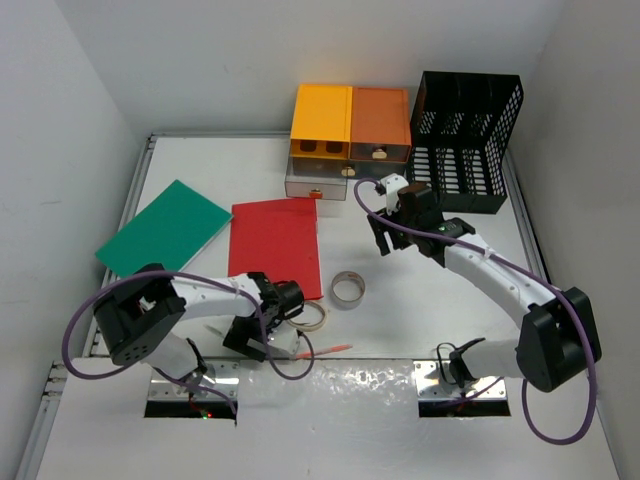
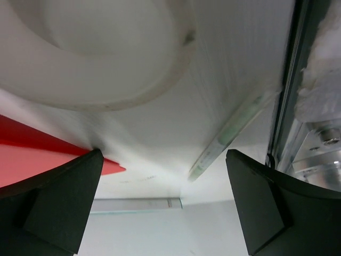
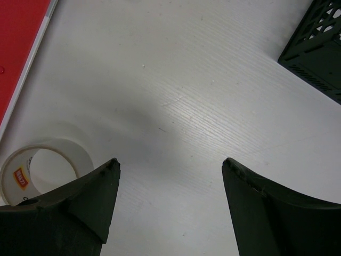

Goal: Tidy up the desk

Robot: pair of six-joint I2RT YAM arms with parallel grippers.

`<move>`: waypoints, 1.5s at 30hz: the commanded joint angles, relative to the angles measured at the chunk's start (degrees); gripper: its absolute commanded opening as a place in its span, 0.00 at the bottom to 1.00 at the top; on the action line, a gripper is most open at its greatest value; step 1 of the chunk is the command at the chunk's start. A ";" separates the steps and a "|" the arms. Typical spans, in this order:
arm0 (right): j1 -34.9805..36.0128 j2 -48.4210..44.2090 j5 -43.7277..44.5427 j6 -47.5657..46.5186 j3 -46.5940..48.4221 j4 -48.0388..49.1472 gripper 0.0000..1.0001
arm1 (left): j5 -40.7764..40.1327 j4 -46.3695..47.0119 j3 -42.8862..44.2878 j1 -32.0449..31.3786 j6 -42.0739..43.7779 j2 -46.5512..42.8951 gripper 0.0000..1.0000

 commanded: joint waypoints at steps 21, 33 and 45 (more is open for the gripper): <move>0.28 -1.82 3.86 -1.26 1.51 1.76 0.76 | 11.38 12.41 -1.33 5.61 2.34 3.22 0.15; 0.36 -3.41 3.51 0.05 0.45 2.11 0.76 | 10.77 6.27 0.95 5.61 -0.13 -3.80 0.00; 0.37 -5.08 3.59 1.02 -0.25 1.32 0.76 | 9.72 3.89 3.85 6.04 -2.15 -11.29 0.00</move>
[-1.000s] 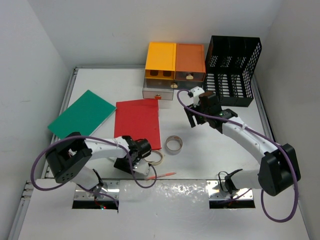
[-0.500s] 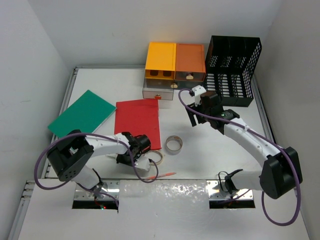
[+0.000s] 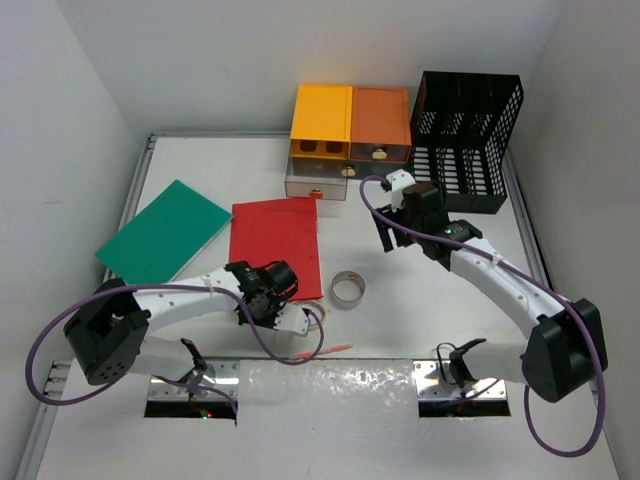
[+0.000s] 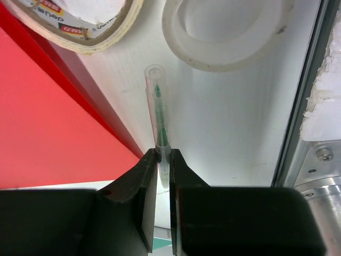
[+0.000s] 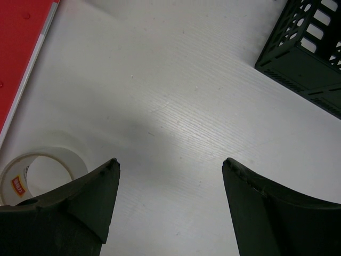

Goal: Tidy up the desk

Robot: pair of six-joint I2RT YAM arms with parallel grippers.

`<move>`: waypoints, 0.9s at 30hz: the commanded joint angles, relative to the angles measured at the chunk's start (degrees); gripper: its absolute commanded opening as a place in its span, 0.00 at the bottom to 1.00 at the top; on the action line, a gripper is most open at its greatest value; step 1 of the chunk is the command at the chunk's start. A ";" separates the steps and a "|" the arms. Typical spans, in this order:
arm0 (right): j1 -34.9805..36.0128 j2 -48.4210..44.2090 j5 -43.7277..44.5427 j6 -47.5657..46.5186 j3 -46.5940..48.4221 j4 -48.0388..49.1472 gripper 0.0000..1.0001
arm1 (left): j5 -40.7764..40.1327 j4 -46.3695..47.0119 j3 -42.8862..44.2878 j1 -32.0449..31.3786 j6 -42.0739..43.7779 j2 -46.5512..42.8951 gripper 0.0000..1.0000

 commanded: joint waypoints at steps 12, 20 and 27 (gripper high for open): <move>0.28 -4.41 4.88 3.52 -0.38 0.31 0.77 | 19.03 1.85 38.88 16.41 -16.14 5.19 0.00; 0.01 -7.05 7.09 7.04 -2.93 1.36 0.78 | 22.11 14.07 62.63 26.26 -32.50 22.22 0.00; 0.01 -5.12 5.15 6.96 -3.28 0.05 0.78 | 21.23 21.80 74.49 27.67 -38.58 36.57 0.00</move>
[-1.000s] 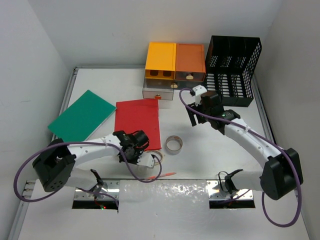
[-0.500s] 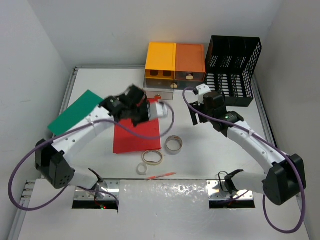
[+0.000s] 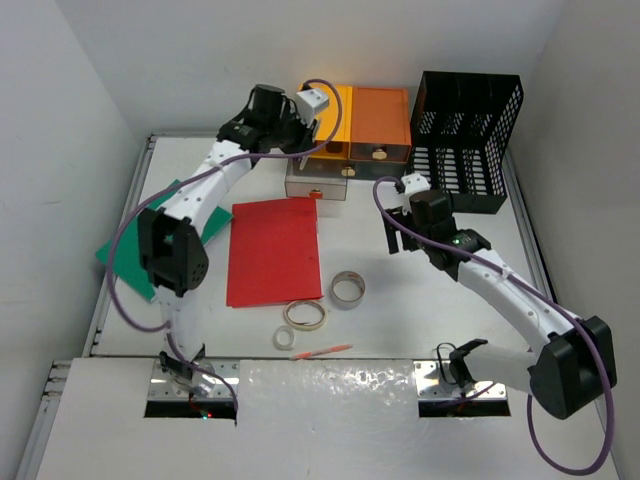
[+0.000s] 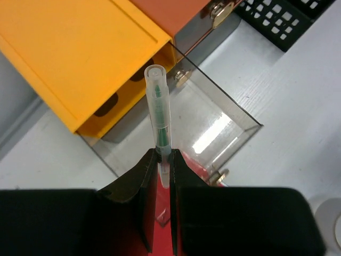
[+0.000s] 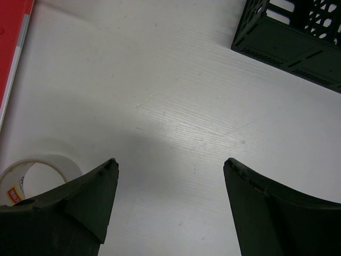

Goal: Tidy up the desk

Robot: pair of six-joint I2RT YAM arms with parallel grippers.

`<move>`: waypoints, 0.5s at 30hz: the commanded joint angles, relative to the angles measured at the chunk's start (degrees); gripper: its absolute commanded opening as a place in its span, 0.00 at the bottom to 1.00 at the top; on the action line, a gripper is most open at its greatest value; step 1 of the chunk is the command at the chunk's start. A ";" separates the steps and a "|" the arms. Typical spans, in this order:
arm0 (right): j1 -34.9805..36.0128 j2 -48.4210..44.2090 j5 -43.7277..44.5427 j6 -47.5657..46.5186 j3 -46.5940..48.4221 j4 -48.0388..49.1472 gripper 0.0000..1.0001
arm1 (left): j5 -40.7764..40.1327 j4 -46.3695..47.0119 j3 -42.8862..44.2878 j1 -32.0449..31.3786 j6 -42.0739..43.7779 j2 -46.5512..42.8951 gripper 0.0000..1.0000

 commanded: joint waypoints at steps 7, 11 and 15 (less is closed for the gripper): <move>0.08 -0.05 -1.44 0.40 -0.84 0.00 0.78 | -4.84 5.23 8.35 0.24 -5.26 10.63 0.00; 0.08 0.04 -1.35 -0.04 -0.93 0.09 0.78 | -5.73 2.42 8.35 0.24 -5.26 12.65 0.00; 0.08 0.48 -2.13 0.04 -1.10 0.35 0.78 | -6.17 0.13 8.44 0.24 -4.73 13.80 0.13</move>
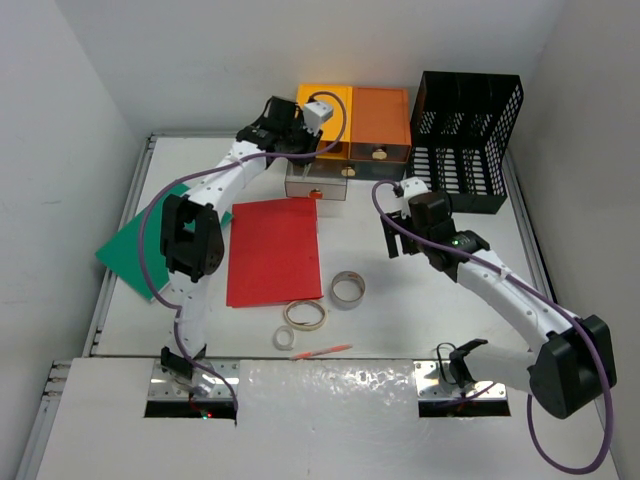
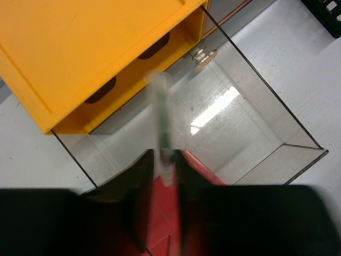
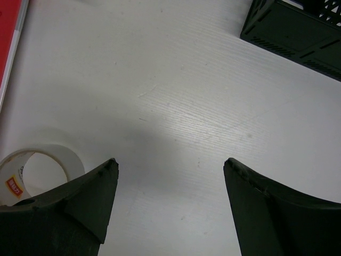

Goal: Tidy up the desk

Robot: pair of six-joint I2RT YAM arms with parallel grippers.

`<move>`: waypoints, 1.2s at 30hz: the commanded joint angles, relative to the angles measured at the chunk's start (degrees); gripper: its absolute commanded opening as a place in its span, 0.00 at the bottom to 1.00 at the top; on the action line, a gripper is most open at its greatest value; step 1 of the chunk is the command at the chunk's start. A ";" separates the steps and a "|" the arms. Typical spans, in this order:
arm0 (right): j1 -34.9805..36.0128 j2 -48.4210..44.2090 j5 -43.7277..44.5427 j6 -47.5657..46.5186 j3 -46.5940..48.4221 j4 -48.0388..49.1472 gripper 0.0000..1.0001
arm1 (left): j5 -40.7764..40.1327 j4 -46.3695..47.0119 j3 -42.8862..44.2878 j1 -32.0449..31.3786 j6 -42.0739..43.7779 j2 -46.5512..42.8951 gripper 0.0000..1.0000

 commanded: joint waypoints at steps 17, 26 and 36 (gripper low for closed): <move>2.97 -1.17 -19.32 -4.34 1.48 -1.30 0.87 | -0.14 -8.25 4.76 0.03 -1.21 -8.77 0.58; 16.06 -1.17 -17.57 -10.06 -2.47 3.53 0.99 | -2.42 -12.22 -13.67 1.95 -0.07 -29.33 0.65; 37.14 9.10 -12.04 -12.52 -5.19 8.36 0.69 | 9.10 -9.94 -38.12 25.66 2.64 -43.93 0.65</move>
